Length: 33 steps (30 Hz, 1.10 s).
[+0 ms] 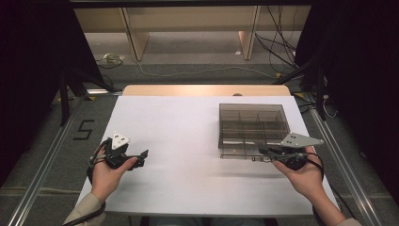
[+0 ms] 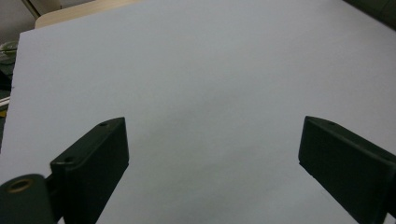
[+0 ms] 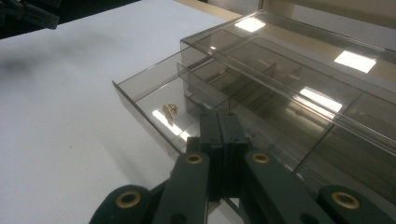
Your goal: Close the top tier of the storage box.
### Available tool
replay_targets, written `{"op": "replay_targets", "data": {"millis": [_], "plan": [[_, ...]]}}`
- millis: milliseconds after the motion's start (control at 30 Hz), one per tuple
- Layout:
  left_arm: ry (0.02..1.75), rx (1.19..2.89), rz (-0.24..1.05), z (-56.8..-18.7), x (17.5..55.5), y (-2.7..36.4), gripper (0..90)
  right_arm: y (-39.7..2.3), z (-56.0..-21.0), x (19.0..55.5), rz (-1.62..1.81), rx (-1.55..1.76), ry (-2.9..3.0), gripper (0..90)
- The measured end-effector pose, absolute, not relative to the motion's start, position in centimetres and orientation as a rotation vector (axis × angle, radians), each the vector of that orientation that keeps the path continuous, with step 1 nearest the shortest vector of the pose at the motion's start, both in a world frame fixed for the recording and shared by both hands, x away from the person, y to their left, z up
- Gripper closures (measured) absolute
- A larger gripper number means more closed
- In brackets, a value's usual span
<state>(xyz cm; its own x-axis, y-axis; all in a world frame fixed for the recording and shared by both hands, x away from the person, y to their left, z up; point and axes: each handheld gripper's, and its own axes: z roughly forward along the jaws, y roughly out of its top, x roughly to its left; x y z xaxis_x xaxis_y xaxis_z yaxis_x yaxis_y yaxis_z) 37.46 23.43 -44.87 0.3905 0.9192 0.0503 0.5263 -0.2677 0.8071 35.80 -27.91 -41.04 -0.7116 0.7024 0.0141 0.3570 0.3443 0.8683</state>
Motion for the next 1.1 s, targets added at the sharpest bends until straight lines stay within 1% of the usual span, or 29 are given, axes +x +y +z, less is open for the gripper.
{"op": "replay_targets", "data": {"millis": [533, 1100], "plan": [[1.238, 1.922, 0.689, -44.8, 37.3, 23.5, 8.4, -29.0, -41.1, 34.6, 1.286, 0.952, 2.259, 90.0], [1.235, 1.924, 0.69, -44.8, 37.4, 23.5, 8.4, -29.4, -42.1, 34.0, 1.215, 0.97, 2.338, 90.0]]}}
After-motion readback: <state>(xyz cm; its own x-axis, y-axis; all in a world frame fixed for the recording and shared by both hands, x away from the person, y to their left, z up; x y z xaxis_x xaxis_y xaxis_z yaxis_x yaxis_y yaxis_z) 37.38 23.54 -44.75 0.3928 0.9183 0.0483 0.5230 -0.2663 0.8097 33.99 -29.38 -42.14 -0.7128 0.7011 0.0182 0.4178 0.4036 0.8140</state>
